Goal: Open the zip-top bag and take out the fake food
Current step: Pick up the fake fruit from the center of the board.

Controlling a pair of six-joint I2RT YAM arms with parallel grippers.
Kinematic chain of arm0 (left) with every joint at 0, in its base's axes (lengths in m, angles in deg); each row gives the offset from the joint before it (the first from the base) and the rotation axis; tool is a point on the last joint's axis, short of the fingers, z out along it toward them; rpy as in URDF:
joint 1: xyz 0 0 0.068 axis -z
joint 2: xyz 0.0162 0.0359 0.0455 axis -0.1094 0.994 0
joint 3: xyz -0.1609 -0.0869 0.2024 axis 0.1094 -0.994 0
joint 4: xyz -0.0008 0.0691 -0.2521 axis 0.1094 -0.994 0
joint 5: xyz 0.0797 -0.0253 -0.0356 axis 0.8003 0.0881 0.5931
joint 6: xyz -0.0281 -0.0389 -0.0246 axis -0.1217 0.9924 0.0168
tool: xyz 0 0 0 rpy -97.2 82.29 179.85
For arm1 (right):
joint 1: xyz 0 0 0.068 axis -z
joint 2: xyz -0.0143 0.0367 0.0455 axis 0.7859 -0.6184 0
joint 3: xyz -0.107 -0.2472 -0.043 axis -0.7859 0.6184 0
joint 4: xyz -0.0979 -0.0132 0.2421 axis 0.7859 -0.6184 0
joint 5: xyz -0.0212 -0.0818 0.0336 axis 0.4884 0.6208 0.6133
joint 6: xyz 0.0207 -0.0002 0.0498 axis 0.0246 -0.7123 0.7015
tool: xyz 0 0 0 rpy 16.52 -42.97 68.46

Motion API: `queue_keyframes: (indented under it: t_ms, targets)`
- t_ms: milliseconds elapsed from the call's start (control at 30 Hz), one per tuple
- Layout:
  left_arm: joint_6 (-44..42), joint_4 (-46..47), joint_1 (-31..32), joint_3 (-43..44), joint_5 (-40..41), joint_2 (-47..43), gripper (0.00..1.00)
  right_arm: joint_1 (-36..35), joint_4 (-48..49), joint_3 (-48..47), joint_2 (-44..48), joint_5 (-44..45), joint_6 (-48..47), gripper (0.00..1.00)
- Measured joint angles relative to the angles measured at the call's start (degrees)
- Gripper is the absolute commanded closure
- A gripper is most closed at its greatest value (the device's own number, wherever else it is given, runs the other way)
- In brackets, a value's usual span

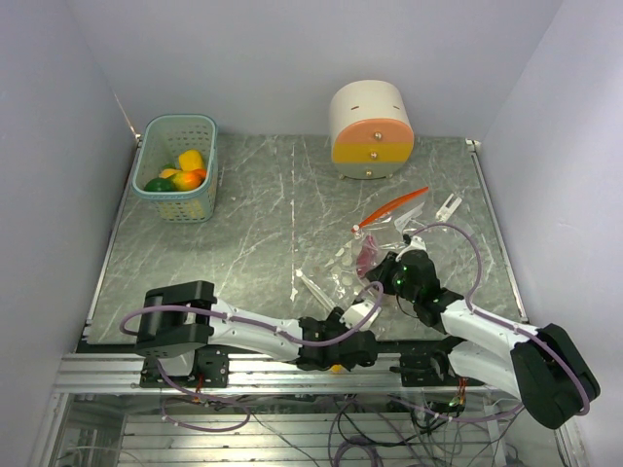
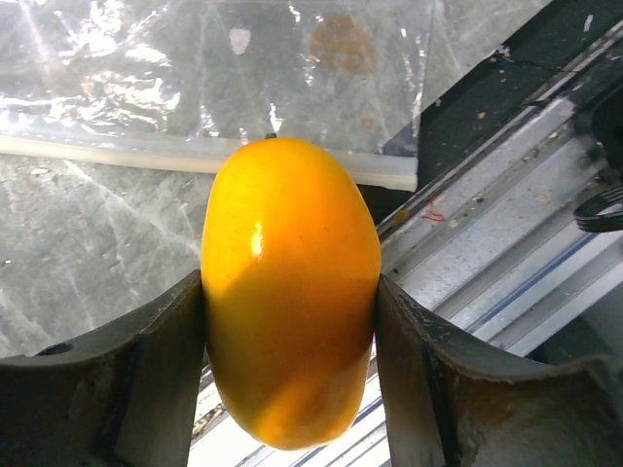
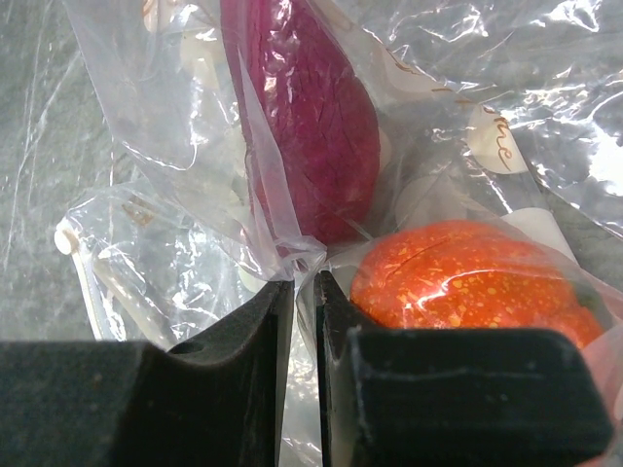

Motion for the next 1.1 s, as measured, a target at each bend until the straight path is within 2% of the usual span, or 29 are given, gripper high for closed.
queue_keyframes:
  t_ms: [167,400,500,633,800,933,1100]
  targets:
    - [-0.9,-2.7,-1.6,0.1,1.6,-1.1,0.49,0.0,0.0,0.0,0.1,0.0,0.0,0.85]
    - [-6.2,-2.2,-12.9,-1.8,3.7,-14.9,0.50,0.0,0.1,0.0,-0.1,0.0,0.0,0.84]
    - [-9.5,-1.0,-19.8,-1.4,5.1,-20.1,0.47,0.0,1.0,0.0,-0.8,0.0,0.0,0.85]
    - [-14.2,0.4,-29.8,1.0,6.1,-22.0,0.47,0.0,2.3,0.0,-2.1,-0.5,0.0,0.85]
    - [-19.1,2.0,-42.7,6.5,5.0,-21.4,0.51,0.0,2.5,0.0,-2.3,-0.6,-0.2,0.85]
    - [-21.6,4.1,-53.7,13.0,1.6,-19.3,0.51,0.0,2.5,0.0,-2.3,-0.6,-0.7,0.85]
    - [-22.4,6.8,-64.1,18.5,-1.5,-15.6,0.49,1.0,2.5,0.0,-2.4,-0.9,-1.0,0.85]
